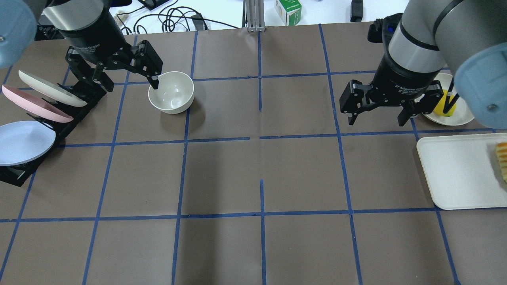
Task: Place bowl and put lemon in it
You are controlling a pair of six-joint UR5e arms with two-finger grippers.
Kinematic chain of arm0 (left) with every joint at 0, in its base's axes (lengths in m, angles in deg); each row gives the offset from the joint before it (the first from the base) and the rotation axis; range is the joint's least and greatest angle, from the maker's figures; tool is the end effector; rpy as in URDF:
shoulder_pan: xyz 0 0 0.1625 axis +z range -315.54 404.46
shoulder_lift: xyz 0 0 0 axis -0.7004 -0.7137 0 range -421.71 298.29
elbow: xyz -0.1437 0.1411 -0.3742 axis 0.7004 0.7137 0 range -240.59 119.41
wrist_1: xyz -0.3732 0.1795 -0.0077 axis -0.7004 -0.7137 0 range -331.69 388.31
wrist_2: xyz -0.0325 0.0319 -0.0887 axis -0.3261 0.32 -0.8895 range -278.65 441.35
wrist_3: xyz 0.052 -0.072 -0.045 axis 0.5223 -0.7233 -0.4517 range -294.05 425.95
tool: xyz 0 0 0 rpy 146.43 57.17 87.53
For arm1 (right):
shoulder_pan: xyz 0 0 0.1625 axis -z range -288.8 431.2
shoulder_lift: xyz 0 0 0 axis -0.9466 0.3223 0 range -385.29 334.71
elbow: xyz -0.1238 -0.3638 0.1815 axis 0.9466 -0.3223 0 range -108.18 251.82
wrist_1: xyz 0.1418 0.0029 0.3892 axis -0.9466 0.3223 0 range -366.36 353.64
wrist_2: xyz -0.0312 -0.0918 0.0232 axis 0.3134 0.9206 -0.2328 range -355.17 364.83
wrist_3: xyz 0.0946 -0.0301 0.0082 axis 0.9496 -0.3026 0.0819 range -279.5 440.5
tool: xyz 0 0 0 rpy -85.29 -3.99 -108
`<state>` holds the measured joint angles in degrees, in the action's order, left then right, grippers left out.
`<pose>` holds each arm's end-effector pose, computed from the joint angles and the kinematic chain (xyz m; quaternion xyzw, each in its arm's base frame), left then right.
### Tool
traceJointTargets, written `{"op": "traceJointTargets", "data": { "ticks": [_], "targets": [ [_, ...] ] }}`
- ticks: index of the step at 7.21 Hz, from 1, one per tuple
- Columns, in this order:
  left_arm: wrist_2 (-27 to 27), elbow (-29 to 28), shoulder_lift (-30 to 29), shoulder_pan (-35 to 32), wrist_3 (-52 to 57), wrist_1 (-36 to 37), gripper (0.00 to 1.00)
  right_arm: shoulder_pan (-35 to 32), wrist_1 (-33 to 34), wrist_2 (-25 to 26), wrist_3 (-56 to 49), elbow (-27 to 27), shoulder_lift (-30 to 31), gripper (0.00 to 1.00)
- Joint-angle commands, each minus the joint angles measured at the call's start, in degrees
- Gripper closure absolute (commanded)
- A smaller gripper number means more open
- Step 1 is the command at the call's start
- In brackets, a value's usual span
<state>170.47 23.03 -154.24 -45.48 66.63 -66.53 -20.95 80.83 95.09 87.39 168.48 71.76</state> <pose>-0.1342 -0.5082 0.5122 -0.0054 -0.9999 -0.0085 0.0077 0.1492 -0.4302 0.4831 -0.0413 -0.9989 -0.0209 0.0039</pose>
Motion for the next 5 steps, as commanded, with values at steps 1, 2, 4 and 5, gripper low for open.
{"op": "traceJointTargets", "data": {
  "ticks": [1, 2, 4, 5],
  "targets": [
    [0.0, -0.12, -0.28, 0.2, 0.37, 0.35, 0.0, 0.04, 0.17, -0.08, 0.05, 0.2, -0.19, 0.0],
    [-0.08, -0.47, -1.32, 0.9, 2.29, 1.05, 0.0, 0.04, 0.17, -0.08, 0.05, 0.11, -0.11, 0.0],
    [-1.13, -0.65, -9.03, 4.93, 6.7, 7.86, 0.0, 0.3, 0.26, 0.09, 0.05, -0.07, -0.11, 0.0],
    [-1.14, -1.17, -13.94, 5.39, 7.23, 14.35, 0.0, 0.74, -0.09, 0.88, 0.05, 0.46, -0.1, 0.0]
  ]
}}
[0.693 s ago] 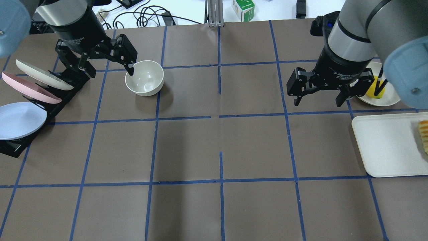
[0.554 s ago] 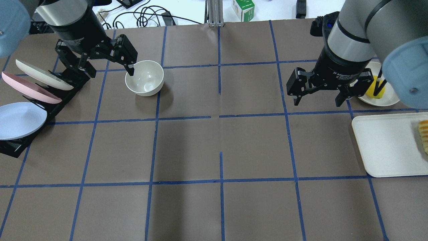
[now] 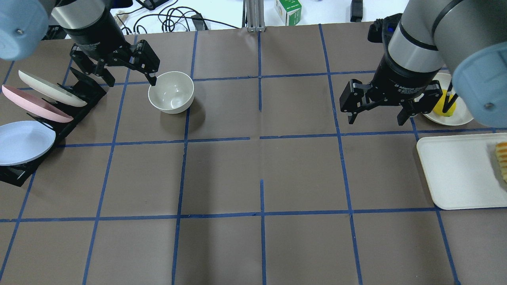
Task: Place bowl and put lemon in it
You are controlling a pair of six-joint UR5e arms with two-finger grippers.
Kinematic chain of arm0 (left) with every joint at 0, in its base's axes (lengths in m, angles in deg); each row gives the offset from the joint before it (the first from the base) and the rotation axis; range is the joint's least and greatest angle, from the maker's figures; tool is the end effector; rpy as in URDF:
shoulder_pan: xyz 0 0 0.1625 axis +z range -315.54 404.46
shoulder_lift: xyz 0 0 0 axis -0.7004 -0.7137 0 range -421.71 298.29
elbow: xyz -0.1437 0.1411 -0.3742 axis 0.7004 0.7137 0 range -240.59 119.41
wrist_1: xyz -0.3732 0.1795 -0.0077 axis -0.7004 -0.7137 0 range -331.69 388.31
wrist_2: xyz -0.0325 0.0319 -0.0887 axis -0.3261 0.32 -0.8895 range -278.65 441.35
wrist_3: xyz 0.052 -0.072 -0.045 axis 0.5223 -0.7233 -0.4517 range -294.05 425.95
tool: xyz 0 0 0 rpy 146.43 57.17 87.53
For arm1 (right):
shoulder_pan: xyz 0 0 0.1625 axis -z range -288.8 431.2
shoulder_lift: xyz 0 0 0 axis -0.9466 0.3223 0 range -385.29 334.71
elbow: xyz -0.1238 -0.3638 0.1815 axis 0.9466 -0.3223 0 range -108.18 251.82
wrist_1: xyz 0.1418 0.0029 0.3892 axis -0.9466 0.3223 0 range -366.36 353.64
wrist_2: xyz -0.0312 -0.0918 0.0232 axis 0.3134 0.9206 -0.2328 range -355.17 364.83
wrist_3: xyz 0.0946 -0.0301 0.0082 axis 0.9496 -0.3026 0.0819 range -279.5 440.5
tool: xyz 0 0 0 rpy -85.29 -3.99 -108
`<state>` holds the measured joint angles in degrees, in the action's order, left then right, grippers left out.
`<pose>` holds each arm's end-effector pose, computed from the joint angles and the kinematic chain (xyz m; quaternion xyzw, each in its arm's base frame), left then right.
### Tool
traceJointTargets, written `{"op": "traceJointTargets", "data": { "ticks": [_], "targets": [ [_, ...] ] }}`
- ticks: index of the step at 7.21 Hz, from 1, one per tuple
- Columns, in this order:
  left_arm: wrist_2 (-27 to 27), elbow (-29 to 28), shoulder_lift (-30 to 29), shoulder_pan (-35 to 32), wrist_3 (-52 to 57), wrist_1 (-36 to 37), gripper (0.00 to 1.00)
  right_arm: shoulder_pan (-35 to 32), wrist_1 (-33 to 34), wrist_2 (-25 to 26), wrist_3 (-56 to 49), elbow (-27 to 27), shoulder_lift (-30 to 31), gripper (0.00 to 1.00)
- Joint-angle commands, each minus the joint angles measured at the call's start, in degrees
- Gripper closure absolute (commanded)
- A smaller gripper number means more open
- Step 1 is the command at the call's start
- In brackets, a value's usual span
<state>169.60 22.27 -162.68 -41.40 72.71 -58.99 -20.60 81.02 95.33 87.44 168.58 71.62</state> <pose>-0.0948 -0.5783 0.4521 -0.0228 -0.9996 -0.0083 0.0161 0.1462 -0.4320 0.4815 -0.0448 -0.9988 -0.0212 0.0060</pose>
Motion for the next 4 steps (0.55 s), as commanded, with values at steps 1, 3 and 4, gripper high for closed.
{"op": "traceJointTargets", "data": {
  "ticks": [1, 3, 4],
  "targets": [
    [0.08, -1.38, -10.25, 1.83, 4.37, 11.75, 0.0, 0.66, 0.07, 0.56, 0.0, 0.36, 0.04, 0.0],
    [-0.71, -2.45, -17.74, 5.16, 5.28, 15.65, 0.0, 3.28, 0.68, -0.06, -0.09, -0.25, -0.31, 0.0],
    [-0.71, -1.92, -20.47, 5.26, 4.76, 18.54, 0.0, 8.0, 0.69, -0.49, -0.96, 0.09, -1.36, 0.0]
  ]
}}
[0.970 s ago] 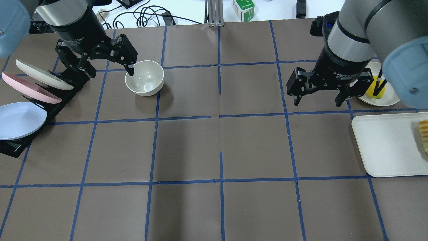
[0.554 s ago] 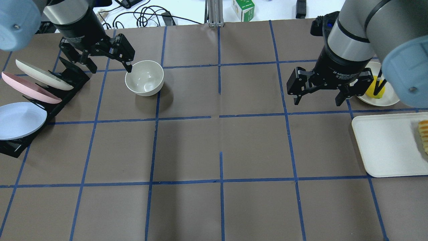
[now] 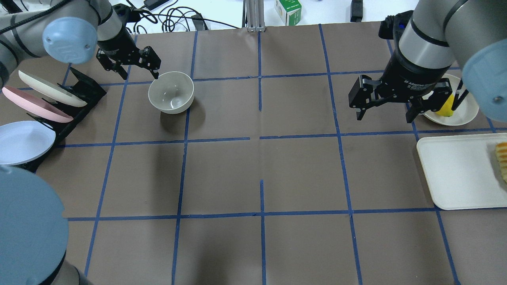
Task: Place bowl and put lemon in it
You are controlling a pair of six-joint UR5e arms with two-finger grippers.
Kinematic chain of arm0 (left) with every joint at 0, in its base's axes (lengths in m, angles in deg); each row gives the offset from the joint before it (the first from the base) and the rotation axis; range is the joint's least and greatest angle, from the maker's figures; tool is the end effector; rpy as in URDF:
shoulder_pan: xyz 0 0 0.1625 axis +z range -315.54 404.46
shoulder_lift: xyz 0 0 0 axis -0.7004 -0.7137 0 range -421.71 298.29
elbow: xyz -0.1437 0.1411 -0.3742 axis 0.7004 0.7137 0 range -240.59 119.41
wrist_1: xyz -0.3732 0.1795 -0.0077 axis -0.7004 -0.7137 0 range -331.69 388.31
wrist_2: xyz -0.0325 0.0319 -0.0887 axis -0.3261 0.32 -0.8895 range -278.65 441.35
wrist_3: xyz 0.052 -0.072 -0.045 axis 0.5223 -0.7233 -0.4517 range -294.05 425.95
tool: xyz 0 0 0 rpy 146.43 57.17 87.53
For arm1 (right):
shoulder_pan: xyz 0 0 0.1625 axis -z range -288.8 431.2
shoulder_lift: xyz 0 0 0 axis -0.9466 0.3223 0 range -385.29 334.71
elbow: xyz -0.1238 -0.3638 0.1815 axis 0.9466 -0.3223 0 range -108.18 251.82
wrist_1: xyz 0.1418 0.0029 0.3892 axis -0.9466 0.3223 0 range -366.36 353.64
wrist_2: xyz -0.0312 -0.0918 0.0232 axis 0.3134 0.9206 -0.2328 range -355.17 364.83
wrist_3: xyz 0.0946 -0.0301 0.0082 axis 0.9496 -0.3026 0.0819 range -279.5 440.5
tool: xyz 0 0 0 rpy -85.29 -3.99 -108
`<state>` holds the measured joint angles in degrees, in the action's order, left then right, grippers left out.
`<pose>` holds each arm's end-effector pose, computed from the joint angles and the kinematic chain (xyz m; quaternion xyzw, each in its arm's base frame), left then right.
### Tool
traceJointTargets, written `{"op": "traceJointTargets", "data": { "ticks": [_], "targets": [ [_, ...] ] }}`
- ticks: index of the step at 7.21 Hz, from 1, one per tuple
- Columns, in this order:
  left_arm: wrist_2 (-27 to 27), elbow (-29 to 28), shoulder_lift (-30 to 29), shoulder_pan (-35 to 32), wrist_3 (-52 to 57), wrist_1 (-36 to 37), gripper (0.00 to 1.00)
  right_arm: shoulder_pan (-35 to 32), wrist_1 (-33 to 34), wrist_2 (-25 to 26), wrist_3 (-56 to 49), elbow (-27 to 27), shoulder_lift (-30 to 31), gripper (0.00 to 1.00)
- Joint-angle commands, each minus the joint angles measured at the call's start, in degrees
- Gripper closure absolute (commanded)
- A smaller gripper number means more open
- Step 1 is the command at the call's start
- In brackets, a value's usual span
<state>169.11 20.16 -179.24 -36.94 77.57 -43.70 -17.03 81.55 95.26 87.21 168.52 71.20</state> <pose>-0.0357 -0.6810 0.3164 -0.0264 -0.9995 0.0010 0.0197 0.1191 -0.4437 0.4797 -0.0739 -0.9971 -0.0199 0.0046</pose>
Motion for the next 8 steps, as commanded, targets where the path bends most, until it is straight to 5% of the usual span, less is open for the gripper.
{"op": "traceJointTargets", "data": {
  "ticks": [1, 4, 5, 8],
  "targets": [
    [-0.13, 0.37, -5.94, 0.81, 0.25, 4.15, 0.0, 9.43, 0.33, -0.34, -2.91, 0.16, -2.43, 0.0],
    [-0.48, 0.54, -9.04, 0.81, -1.15, 6.88, 0.02, 20.34, 6.12, -0.34, -18.45, 0.24, -8.48, 0.0],
    [-0.48, 0.46, -9.56, 0.89, -1.85, 6.79, 0.1, 24.99, 10.75, -0.25, -24.05, 0.24, -12.68, 0.0],
    [-3.11, 0.55, -9.65, 0.89, -2.91, 6.35, 0.71, 27.68, 28.76, 0.28, -31.67, -0.55, -25.61, 0.0]
  ]
}}
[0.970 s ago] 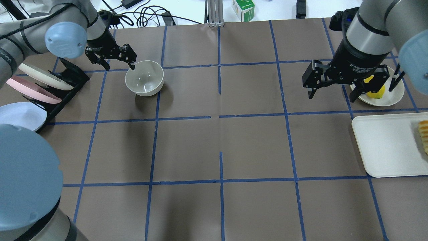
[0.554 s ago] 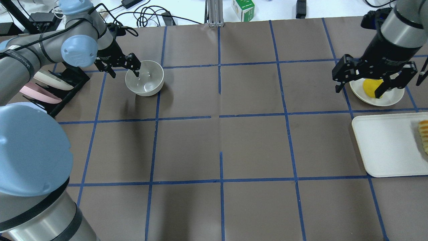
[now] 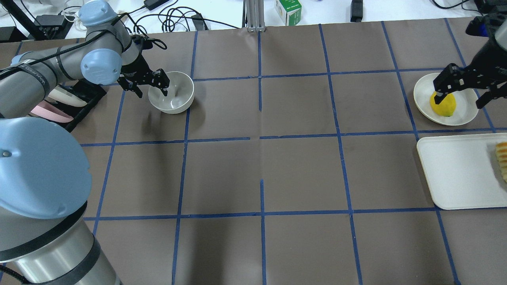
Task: Place bowl and put lemon in it
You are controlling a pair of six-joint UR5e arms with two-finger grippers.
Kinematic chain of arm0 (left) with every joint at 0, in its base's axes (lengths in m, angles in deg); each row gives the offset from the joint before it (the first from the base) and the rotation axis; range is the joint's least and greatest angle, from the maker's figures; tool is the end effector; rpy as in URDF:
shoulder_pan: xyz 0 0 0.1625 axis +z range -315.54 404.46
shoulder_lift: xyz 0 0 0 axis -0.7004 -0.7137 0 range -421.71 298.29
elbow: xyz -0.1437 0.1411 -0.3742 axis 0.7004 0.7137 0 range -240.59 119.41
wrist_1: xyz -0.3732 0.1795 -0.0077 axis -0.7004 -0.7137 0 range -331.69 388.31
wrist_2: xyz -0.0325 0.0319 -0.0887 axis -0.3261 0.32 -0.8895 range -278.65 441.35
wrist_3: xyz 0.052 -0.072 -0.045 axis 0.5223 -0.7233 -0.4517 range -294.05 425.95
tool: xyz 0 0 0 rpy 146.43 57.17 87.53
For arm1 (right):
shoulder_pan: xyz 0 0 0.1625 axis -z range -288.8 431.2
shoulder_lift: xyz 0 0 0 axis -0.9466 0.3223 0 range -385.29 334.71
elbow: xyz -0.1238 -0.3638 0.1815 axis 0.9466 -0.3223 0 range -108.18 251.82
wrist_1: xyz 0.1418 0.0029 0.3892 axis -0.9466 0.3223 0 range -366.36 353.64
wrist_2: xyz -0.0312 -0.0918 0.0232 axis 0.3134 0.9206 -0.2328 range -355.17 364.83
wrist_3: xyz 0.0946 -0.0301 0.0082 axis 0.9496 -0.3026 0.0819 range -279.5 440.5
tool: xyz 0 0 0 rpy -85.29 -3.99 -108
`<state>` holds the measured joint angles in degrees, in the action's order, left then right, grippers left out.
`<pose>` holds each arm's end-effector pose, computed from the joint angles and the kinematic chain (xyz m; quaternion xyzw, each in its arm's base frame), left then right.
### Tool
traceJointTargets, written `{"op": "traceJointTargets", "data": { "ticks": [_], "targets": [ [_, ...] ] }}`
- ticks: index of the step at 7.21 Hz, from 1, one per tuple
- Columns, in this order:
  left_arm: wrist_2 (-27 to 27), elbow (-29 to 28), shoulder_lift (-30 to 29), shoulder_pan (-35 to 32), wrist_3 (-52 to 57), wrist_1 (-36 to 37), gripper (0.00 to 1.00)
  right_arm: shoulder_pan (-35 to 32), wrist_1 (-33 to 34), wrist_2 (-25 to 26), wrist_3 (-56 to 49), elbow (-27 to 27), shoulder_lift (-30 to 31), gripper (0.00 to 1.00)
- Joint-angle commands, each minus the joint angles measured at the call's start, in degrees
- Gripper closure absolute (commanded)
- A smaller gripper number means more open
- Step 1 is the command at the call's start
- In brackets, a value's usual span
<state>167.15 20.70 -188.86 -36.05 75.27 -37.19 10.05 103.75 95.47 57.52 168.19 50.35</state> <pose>-0.0242 -0.7078 0.2086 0.0027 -0.9987 -0.0279 0.0417 -0.1595 -0.5638 0.3346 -0.0512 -0.9987 -0.0073 0.0026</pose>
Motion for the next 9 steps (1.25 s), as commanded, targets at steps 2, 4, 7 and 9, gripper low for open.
{"op": "traceJointTargets", "data": {
  "ticks": [2, 4, 7, 9],
  "targets": [
    [-0.81, -0.08, -0.03, 0.1, -0.61, -0.16, 0.95, 0.59, 9.85, -0.37, -2.07, -0.22, -7.43, 0.0],
    [-0.72, -0.16, 0.23, 0.18, -0.61, -0.51, 1.0, 0.59, 16.16, -0.55, -5.72, -0.31, -10.67, 0.0],
    [-0.81, -0.25, 1.19, 0.36, -0.61, -0.94, 1.0, -0.02, 20.41, -0.9, -8.66, -0.39, -14.2, 0.0],
    [-3.6, -0.43, 3.29, -0.6, -0.61, -3.84, 1.0, -0.03, 20.41, -3.45, -8.75, -1.09, -15.43, 0.0]
  ]
}}
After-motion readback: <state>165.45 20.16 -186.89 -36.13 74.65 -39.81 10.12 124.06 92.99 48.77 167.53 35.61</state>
